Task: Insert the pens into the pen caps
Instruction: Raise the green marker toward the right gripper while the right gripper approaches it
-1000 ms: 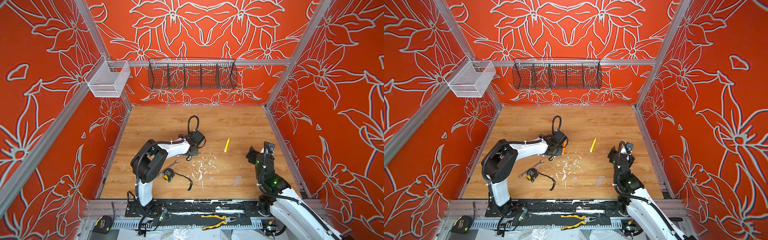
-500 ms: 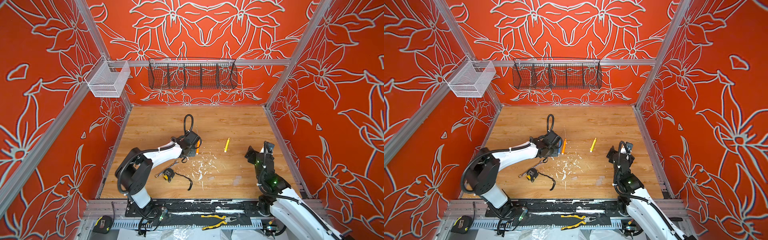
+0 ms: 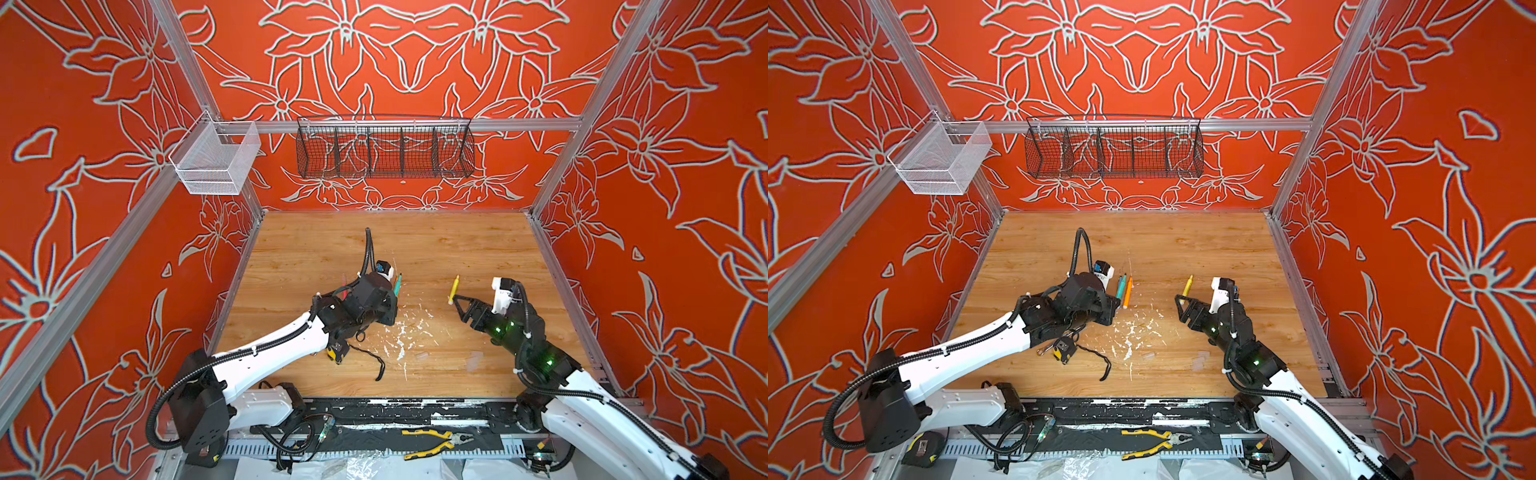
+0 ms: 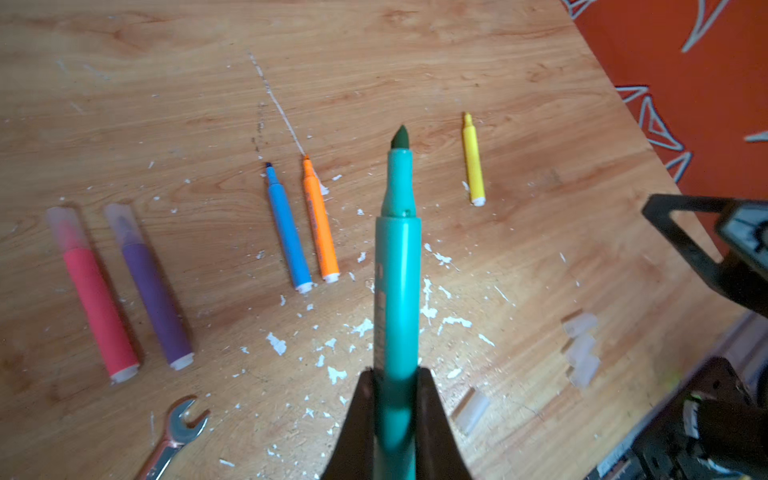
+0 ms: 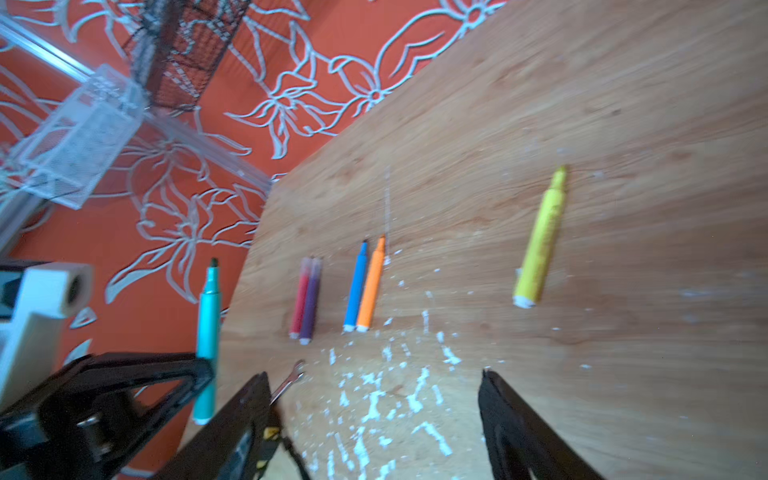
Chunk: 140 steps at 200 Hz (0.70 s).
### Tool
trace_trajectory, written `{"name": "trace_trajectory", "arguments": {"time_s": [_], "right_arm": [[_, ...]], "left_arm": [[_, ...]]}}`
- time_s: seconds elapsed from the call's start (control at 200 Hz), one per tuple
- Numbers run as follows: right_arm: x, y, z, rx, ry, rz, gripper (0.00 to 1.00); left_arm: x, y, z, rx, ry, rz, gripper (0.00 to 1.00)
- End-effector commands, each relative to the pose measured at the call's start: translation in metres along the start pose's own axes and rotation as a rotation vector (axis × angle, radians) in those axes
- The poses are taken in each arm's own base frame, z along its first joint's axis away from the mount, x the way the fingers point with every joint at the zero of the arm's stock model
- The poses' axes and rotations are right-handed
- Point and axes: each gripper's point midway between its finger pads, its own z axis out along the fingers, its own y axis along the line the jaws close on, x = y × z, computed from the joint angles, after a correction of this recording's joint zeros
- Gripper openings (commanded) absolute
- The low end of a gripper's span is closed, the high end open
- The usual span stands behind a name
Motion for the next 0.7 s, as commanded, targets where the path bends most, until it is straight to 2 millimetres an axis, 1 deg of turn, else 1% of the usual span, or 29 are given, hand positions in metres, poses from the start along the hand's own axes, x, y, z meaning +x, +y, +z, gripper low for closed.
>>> {"name": "trace_trajectory", "arguments": {"time_s": [0.0,0.05,0.16,0.305,0.41,0.54,0.64,0.696], "right_arm": [[0.004,0.054,-0.006,-0.220,0.010,0.063,0.81],[0.008,0.067,-0.006,-0.271,0.018,0.071,0.81],[0.018,0.085,-0.002,-0.334,0.043,0.088,0.81],[0.029,0.103,0.008,-0.355,0.084,0.063,0.80],[0.031,0.117,0.014,-0.364,0.095,0.043,0.78],[0.033,0.126,0.024,-0.350,0.110,0.018,0.74],[0.033,0.130,0.028,-0.348,0.110,0.014,0.72],[0.033,0.129,0.029,-0.342,0.102,0.012,0.68]], "left_arm": [[-0.008,-0.026,-0.012,0.092,-0.074,0.075,0.00],[-0.007,-0.035,-0.017,0.123,-0.092,0.094,0.00],[-0.005,-0.052,-0.026,0.184,-0.123,0.137,0.00],[-0.002,-0.062,-0.034,0.218,-0.140,0.180,0.00],[0.001,-0.068,-0.037,0.240,-0.140,0.198,0.00],[0.007,-0.080,-0.040,0.293,-0.147,0.231,0.00],[0.007,-0.077,-0.038,0.275,-0.150,0.235,0.00],[0.008,-0.076,-0.038,0.270,-0.147,0.239,0.00]]}}
